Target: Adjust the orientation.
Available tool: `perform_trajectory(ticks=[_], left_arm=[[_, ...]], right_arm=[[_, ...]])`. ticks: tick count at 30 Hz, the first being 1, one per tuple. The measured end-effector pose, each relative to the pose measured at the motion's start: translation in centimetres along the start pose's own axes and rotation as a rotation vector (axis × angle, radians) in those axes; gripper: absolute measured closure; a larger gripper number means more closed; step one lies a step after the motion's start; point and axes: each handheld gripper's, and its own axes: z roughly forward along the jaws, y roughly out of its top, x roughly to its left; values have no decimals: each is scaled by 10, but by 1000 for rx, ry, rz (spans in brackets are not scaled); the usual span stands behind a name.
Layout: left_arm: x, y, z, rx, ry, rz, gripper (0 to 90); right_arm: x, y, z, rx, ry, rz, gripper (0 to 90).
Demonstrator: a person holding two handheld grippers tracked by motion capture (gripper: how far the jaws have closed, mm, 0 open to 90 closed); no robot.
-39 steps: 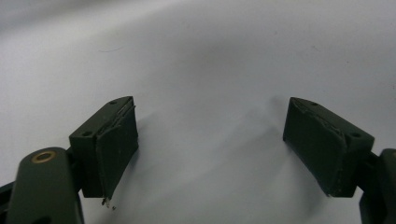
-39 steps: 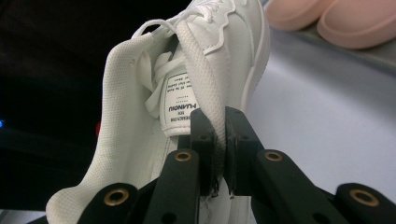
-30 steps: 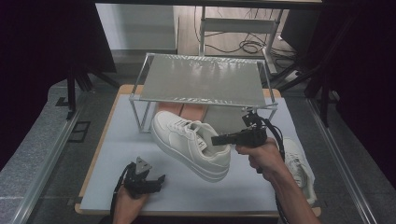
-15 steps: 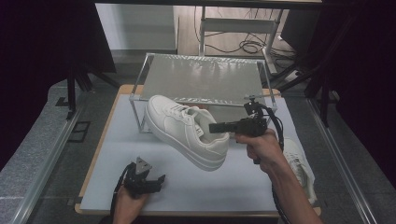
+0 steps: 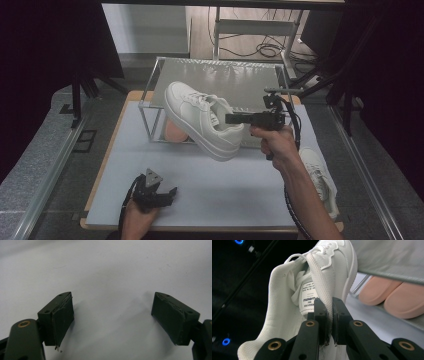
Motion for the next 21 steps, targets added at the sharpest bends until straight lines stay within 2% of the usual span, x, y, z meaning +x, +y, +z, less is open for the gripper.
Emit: perform_trajectory(ticks=[3,8,13,21], left_arm=[[1,0,0,6,2,7,181],[0,0,0,6,3,6,181],[0,0,0,3,1,1,181],[0,0,0,4,0,0,181]], right_arm=[[-4,5,1,-25,-14,15,841],[-9,13,5,-58,-63,32,841],[-16,21,10,-102,-104,68,841],[-24,31,17,-183,-194,103,838]])
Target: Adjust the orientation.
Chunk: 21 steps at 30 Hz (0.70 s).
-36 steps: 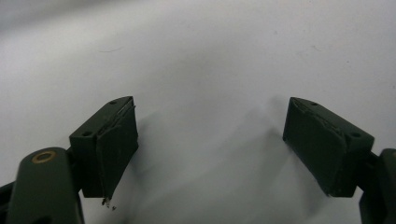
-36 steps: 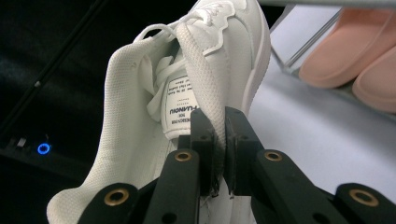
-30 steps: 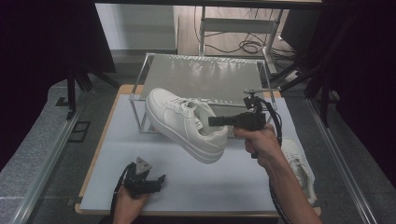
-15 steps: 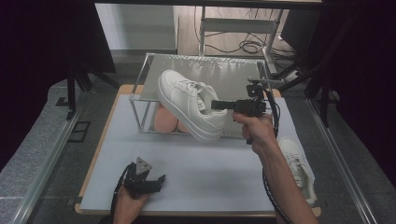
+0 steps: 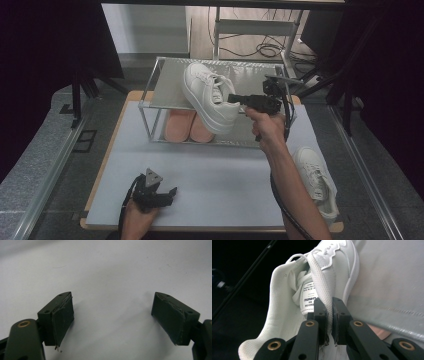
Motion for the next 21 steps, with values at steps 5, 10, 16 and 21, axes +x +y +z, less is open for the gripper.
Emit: perform_trajectory(ticks=[5,10,16,21], left_arm=[[0,0,0,0,0,0,181],[0,0,0,-1,0,1,181],[0,0,0,3,1,4,181],[0,0,0,4,1,5,183]], right_arm=[[-2,3,10,-38,-45,16,837],[-2,7,19,-69,-82,36,833],[6,10,26,-72,-113,4,784],[17,9,32,-69,-147,-81,713]])
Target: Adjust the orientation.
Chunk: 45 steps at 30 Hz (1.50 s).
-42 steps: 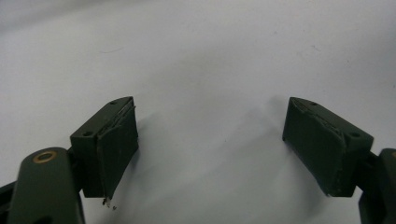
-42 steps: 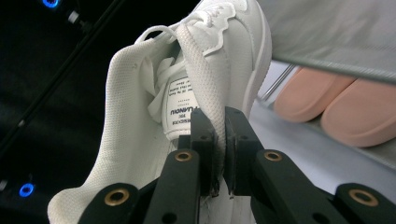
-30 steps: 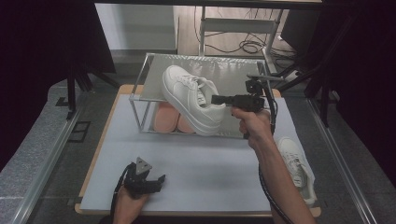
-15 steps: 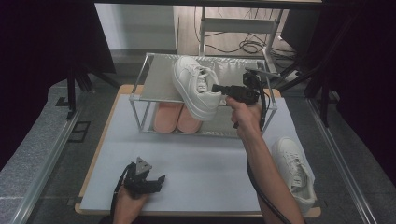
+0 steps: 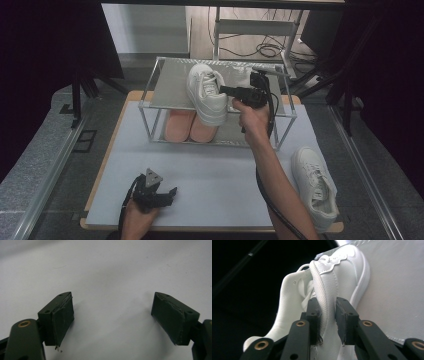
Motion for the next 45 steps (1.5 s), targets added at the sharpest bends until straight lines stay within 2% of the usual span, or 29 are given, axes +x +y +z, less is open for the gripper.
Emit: perform_trajectory(ticks=[2,4,7,10,14,18,22,25,27,31,35,41,45], left_arm=[[0,0,0,0,0,1,184],[0,0,0,0,0,1,184],[0,0,0,0,0,1,185],[0,0,0,0,0,2,184],[0,0,0,-4,1,-3,184],[0,0,0,-4,2,0,185],[0,0,0,-5,2,0,185],[0,0,0,-5,2,0,185],[0,0,0,-5,2,0,185],[0,0,0,-5,2,0,185],[0,0,0,-5,2,0,185],[0,0,0,-7,2,-1,185],[0,0,0,-8,2,-1,185]], right_arm=[[2,1,-2,1,4,-31,666],[1,2,-6,-11,21,-35,612],[1,3,-14,-15,34,-84,553],[1,1,-24,-21,26,-133,539],[-2,-3,-40,-27,32,-169,539],[-3,-14,-51,-6,23,-253,551],[-1,-28,-56,6,50,-310,558],[3,-40,-58,15,48,-361,603],[7,-50,-59,25,57,-390,721],[10,-64,-57,49,75,-405,896],[13,-72,-52,60,94,-428,900],[21,-78,-45,81,58,-501,900],[19,-76,-40,65,39,-508,900]])
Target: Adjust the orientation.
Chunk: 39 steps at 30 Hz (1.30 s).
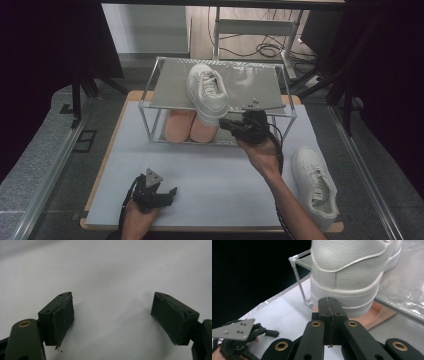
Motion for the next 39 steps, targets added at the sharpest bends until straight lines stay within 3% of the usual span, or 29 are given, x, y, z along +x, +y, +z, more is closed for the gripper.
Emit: perform_trajectory(ticks=[3,10,28,39], left_arm=[[0,0,0,0,0,0,185],[0,0,0,0,0,0,185],[0,0,0,0,0,-1,185],[0,0,0,0,0,1,186]], right_arm=[[-5,0,2,-13,32,23,900],[0,4,11,-4,31,18,900],[20,25,69,19,45,8,900],[21,34,91,18,13,-23,900]])
